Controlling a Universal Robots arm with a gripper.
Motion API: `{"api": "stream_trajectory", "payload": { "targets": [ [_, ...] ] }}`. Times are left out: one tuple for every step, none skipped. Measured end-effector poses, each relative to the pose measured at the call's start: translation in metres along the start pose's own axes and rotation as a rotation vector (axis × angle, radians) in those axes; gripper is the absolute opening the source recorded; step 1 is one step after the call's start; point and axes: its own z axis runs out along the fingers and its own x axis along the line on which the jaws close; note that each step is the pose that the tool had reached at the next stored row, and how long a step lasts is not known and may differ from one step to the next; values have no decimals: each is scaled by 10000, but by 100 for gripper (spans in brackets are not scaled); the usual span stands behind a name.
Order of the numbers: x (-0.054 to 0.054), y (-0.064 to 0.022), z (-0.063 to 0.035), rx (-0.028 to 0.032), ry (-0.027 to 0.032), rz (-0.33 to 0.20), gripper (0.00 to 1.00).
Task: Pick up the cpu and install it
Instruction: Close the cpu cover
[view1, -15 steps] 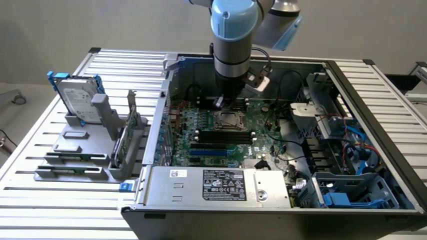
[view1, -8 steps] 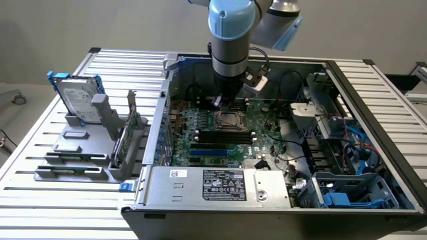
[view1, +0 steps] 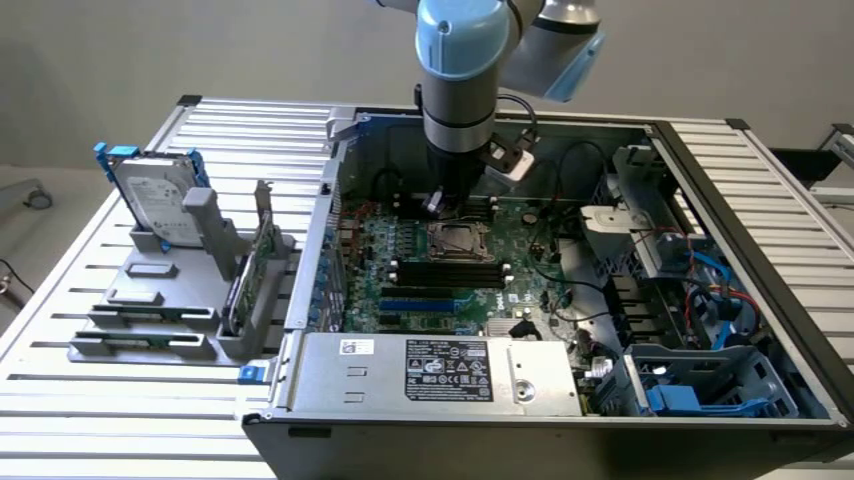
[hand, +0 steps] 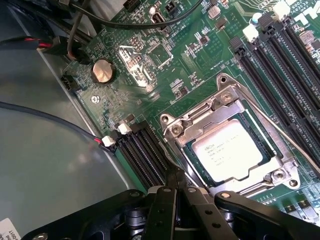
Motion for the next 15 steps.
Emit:
{"api": "stream_trajectory", "payload": {
  "targets": [
    [-1,-2,0,0,0,1,11],
    [-2,-4,0,0,0,1,11],
    [-2,-4,-1,0,-1,0,11],
    [-3,-4,-1,1,0,0,11],
    [-3,-4,-1,0,0,0,11],
    [-4,-4,-1,0,0,0,11],
    [-4,-4,-1,1,0,0,11],
    [-4,-3,-1,1,0,0,11],
    [-5,-3,-1,1,-1,-1,11],
    [-5,-2,-1,1,0,-1,11],
    [-6,-2,-2,1,0,-2,11],
    [-6,-1,-2,1,-1,-3,11],
    [-7,-1,-2,2,-1,-4,11],
    [-7,0,-2,2,-1,-5,11],
    [-7,1,-2,3,-1,-6,11]
  ]
}}
